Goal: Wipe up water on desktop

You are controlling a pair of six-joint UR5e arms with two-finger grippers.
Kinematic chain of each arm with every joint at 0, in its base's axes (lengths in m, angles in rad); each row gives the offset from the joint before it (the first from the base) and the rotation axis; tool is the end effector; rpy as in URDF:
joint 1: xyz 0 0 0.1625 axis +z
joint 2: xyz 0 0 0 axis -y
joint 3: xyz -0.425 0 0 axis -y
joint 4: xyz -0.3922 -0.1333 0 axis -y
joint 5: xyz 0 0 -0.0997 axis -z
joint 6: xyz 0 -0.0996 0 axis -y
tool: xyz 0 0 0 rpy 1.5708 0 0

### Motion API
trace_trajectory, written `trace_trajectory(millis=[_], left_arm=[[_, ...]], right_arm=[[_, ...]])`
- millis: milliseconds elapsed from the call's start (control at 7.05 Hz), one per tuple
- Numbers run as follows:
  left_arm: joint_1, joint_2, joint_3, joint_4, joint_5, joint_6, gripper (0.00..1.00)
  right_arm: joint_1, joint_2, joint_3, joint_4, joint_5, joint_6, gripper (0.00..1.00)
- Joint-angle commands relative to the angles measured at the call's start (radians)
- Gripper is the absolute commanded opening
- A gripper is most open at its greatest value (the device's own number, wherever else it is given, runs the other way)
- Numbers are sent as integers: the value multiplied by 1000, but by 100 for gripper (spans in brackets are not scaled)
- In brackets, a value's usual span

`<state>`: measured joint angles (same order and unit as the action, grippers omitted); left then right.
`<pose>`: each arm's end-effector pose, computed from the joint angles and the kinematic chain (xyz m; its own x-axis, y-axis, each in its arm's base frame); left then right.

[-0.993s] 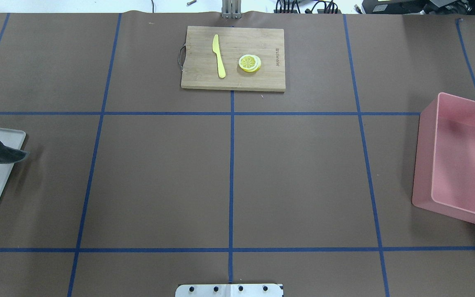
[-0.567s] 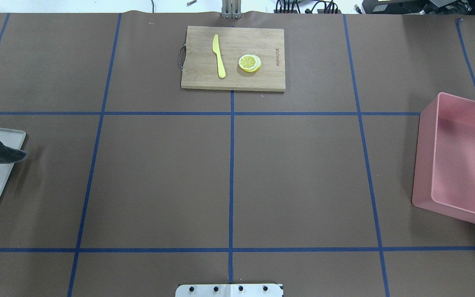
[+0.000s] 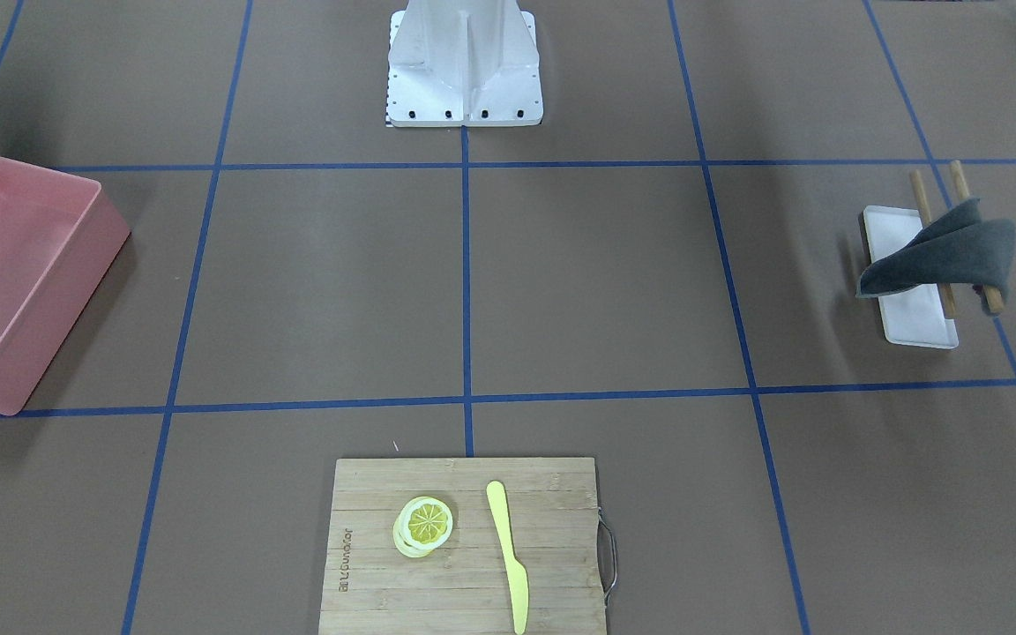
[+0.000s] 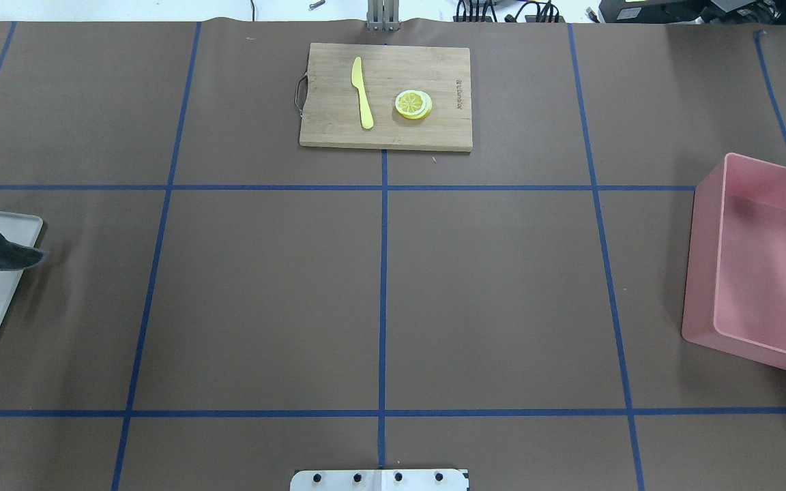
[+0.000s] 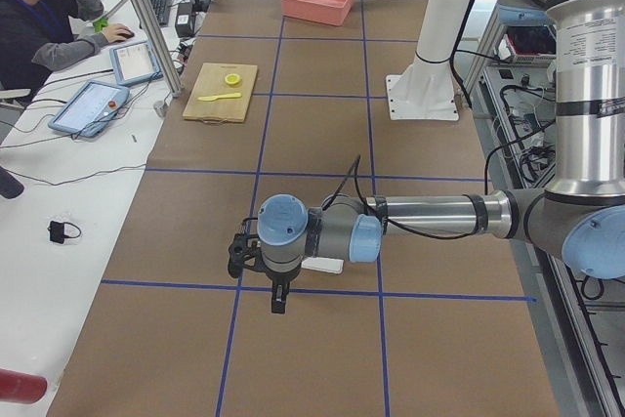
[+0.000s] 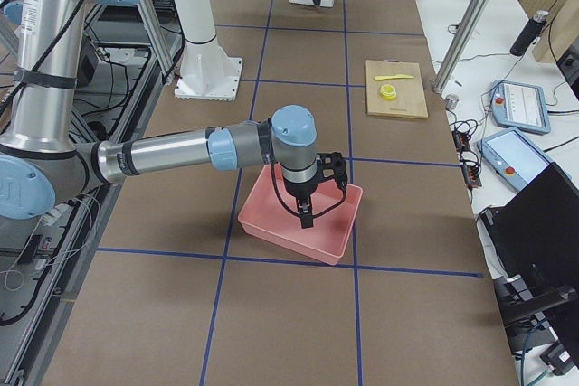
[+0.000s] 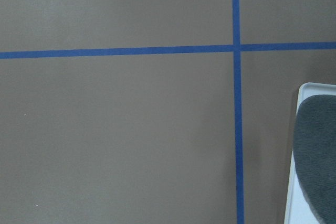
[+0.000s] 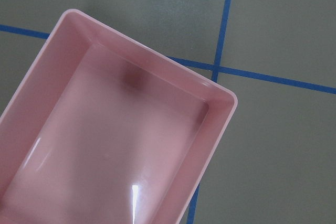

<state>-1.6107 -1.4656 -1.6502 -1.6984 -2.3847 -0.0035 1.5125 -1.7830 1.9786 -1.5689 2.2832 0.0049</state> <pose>-0.0789 -0.4508 0.6532 0.6889 0.0430 -0.7236 0.0421 0.9942 0.0991 0.0443 -0.4110 0.5561 0.7483 -0.1673 0.6419 0.0535 0.9797 0.1931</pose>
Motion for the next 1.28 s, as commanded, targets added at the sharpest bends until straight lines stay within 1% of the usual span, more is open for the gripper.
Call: trace_trajectory(millis=[0, 284, 426, 567, 851, 1135], left_arm=[[0, -19, -22, -41, -98, 0, 98], [0, -19, -16, -208, -99, -18, 98], [8, -69, -17, -225, -97, -77, 98], [35, -108, -8, -230, -99, -91, 98], [115, -99, 10, -230, -93, -143, 100], [207, -84, 18, -247, -94, -267, 99]], right_arm=[[0, -1, -6, 1, -1, -2, 100], [0, 1, -6, 1, 5, 0, 100], [0, 2, -6, 1, 7, 0, 100], [-2, 1, -6, 1, 9, 1, 100], [-2, 2, -6, 0, 13, 3, 100], [-2, 1, -7, 0, 13, 1, 100]])
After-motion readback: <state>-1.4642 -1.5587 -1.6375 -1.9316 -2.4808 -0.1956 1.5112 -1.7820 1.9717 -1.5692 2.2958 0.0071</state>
